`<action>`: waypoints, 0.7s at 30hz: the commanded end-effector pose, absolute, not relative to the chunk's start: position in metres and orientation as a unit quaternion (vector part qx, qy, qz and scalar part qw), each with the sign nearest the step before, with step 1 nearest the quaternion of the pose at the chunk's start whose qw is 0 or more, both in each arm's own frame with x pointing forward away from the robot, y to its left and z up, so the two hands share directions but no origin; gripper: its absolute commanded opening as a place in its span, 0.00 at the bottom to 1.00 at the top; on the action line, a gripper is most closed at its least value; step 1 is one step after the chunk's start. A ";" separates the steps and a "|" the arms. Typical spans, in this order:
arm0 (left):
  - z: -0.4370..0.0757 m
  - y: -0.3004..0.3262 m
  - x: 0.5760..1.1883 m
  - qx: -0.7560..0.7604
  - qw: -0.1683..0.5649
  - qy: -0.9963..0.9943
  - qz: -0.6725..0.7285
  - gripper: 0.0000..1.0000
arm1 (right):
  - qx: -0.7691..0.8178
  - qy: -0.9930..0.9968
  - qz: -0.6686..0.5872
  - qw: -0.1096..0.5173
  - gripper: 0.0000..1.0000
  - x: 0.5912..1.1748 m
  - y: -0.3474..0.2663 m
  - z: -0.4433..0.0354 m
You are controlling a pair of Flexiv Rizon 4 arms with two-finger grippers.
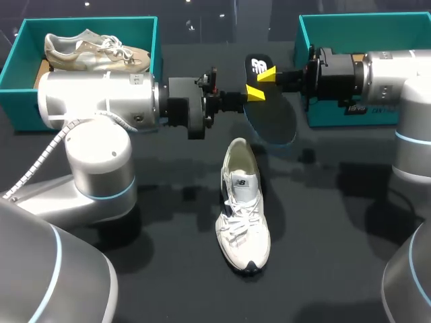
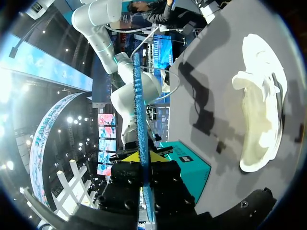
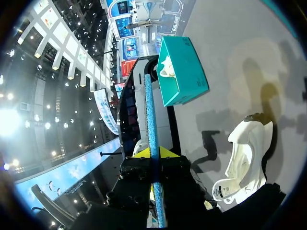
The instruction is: Take the shoe out of the shoebox, open the shoe tongue, remove and reinsert the insole, then place the shoe into the shoebox
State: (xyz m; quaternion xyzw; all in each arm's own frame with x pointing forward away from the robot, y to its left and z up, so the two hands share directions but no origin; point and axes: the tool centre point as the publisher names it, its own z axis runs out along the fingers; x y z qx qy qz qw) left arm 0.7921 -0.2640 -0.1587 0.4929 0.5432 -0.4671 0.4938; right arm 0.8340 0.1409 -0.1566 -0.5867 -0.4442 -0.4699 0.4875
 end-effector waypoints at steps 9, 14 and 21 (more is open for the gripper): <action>-0.160 -0.255 0.790 0.492 0.497 0.547 -0.460 0.00 | -0.583 -0.444 -0.477 0.485 1.00 0.834 0.132 -0.155; -0.157 -0.234 0.785 0.486 0.493 0.555 -0.461 0.00 | -0.564 -0.460 -0.488 0.483 1.00 0.826 0.119 -0.153; -0.154 -0.216 0.773 0.477 0.480 0.568 -0.468 0.00 | -0.545 -0.473 -0.495 0.484 1.00 0.818 0.098 -0.153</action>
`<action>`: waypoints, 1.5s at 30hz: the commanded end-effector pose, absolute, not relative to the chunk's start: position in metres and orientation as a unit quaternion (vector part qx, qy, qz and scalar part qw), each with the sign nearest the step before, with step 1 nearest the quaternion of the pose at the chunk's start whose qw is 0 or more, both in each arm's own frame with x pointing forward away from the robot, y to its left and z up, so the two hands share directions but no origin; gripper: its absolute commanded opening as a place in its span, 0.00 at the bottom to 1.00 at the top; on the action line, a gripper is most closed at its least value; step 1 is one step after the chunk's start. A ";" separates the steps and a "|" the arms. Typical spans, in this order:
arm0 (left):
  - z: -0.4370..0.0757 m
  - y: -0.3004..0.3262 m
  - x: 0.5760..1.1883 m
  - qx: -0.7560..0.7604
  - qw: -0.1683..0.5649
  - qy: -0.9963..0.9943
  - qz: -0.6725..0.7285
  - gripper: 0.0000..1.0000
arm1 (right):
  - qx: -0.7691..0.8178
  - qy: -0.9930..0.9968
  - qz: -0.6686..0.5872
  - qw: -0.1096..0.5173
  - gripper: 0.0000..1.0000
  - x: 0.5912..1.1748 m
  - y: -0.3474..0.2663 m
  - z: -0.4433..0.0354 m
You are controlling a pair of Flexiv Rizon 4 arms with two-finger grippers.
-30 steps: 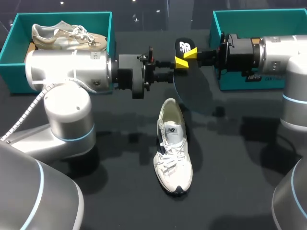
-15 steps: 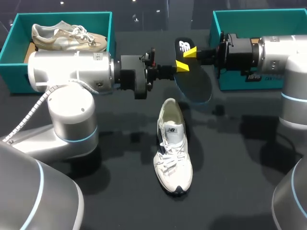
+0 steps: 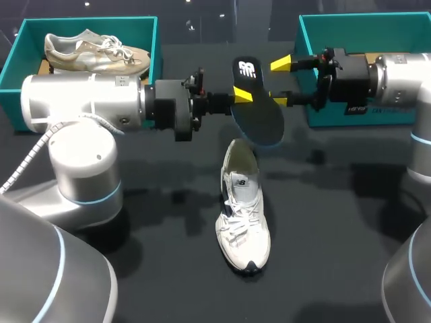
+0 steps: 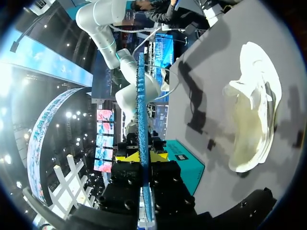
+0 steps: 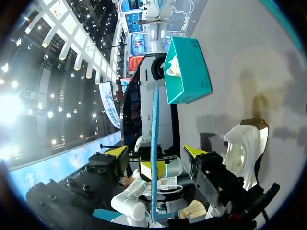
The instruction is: Take the shoe out of the shoebox, open the shoe tongue, remove and reinsert the insole, then place the shoe into the shoebox
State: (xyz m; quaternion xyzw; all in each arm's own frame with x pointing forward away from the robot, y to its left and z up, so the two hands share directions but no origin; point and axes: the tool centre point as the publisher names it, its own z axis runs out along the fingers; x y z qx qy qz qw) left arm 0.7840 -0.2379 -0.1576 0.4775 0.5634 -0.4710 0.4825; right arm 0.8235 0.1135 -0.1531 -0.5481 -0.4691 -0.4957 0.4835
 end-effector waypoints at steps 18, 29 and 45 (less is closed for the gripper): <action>-0.156 -0.208 0.772 0.197 0.199 0.695 -0.662 0.00 | -0.542 -0.475 -0.498 0.482 1.00 0.813 0.087 -0.156; -0.156 -0.208 0.772 0.197 0.199 0.695 -0.662 0.00 | -0.542 -0.475 -0.498 0.482 1.00 0.813 0.087 -0.156; -0.121 -0.201 0.770 -0.019 0.019 0.702 -0.712 0.00 | -0.542 -0.475 -0.498 0.482 1.00 0.813 0.087 -0.156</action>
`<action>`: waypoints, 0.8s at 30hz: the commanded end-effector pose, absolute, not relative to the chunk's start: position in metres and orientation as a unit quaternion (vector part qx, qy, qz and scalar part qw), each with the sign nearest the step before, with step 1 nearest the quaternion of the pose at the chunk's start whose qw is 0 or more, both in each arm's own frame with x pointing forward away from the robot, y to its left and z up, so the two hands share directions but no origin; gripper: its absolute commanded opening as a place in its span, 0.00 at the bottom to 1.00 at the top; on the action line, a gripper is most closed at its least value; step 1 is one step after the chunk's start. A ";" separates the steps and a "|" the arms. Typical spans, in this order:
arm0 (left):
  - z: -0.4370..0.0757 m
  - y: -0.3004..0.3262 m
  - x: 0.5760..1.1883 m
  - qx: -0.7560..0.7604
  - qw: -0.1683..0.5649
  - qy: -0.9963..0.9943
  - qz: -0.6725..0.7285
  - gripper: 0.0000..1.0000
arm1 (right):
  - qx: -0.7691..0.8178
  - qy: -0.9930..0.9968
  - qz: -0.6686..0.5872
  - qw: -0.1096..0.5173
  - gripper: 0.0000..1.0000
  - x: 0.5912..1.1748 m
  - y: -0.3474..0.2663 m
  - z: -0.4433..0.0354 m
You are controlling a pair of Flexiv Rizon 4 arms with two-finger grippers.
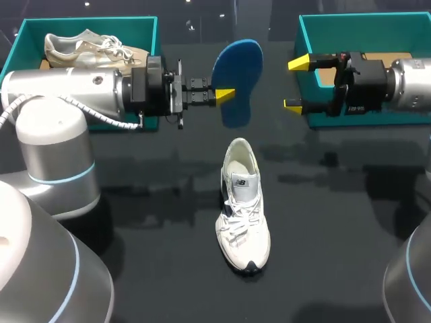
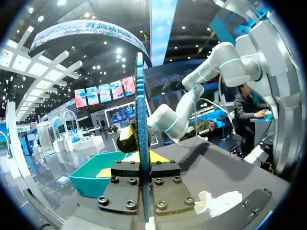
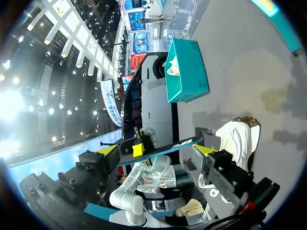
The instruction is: Take the shoe out of the shoebox, open the shoe tongue, remove and reinsert the insole, then place the shoe into the shoebox
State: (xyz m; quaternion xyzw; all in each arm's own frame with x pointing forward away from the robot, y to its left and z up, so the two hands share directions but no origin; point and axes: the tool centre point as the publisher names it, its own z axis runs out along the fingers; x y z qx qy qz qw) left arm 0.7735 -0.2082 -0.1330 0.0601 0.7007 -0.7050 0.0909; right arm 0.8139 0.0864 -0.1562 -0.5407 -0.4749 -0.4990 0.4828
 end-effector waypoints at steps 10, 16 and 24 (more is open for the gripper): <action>-0.115 -0.197 0.771 -0.147 -0.086 0.673 -0.720 0.00 | -0.542 -0.475 -0.498 0.482 1.00 0.813 0.087 -0.156; -0.113 -0.200 0.775 -0.223 -0.169 0.647 -0.709 0.00 | -0.542 -0.475 -0.498 0.482 1.00 0.813 0.087 -0.156; -0.125 -0.209 0.786 -0.313 -0.262 0.618 -0.672 0.00 | -0.542 -0.475 -0.498 0.482 1.00 0.813 0.087 -0.156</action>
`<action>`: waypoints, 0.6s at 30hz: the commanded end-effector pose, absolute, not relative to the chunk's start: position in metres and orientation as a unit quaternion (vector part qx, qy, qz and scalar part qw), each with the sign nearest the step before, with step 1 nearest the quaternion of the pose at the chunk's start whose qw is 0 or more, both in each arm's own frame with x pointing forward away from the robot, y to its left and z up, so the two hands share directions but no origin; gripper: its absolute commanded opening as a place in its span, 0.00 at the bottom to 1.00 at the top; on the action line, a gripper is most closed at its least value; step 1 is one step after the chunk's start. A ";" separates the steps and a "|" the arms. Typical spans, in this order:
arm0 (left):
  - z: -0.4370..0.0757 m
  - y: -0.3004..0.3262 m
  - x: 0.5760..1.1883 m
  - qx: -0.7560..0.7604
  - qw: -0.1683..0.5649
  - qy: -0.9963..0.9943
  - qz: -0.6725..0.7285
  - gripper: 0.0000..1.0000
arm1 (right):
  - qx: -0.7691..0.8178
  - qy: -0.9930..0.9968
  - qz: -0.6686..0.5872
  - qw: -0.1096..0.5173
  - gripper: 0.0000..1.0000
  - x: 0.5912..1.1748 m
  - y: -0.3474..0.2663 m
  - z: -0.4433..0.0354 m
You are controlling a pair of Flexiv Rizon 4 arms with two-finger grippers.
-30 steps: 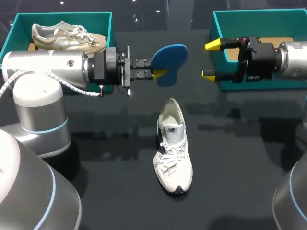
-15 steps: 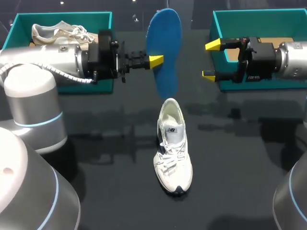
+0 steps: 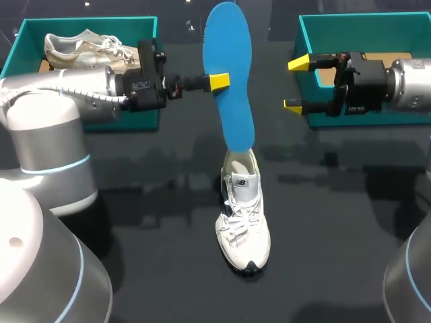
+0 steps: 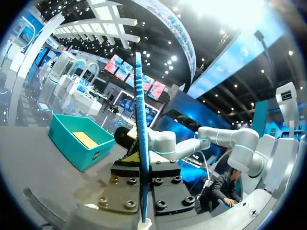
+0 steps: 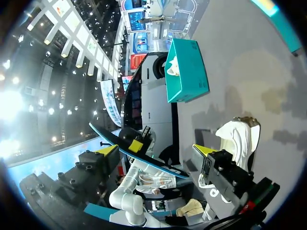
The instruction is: Take the shoe out of the shoebox, open the shoe tongue, remove and reinsert the insole, then place the shoe into the shoebox
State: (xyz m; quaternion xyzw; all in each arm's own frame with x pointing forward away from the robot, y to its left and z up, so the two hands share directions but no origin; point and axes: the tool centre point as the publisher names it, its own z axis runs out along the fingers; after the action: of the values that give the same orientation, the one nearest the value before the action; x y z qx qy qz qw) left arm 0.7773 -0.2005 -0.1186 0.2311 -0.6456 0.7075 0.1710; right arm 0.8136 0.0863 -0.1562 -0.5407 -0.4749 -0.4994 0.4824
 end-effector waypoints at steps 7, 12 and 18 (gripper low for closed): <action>-0.134 -0.213 0.793 0.356 0.315 -0.596 0.647 0.00 | -0.542 -0.475 -0.498 0.482 1.00 0.813 0.087 -0.156; -0.143 -0.217 0.795 0.380 0.354 -0.578 0.629 0.00 | -0.542 -0.475 -0.498 0.482 1.00 0.813 0.087 -0.156; -0.159 -0.224 0.797 0.409 0.385 -0.556 0.613 0.00 | -0.542 -0.475 -0.498 0.482 1.00 0.813 0.087 -0.156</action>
State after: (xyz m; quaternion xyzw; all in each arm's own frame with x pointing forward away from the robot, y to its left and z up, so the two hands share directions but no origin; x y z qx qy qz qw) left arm 0.7936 -0.2184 -0.1521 0.4080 -0.5597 0.6150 0.3770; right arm 0.8135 0.0864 -0.1562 -0.5407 -0.4749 -0.4994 0.4824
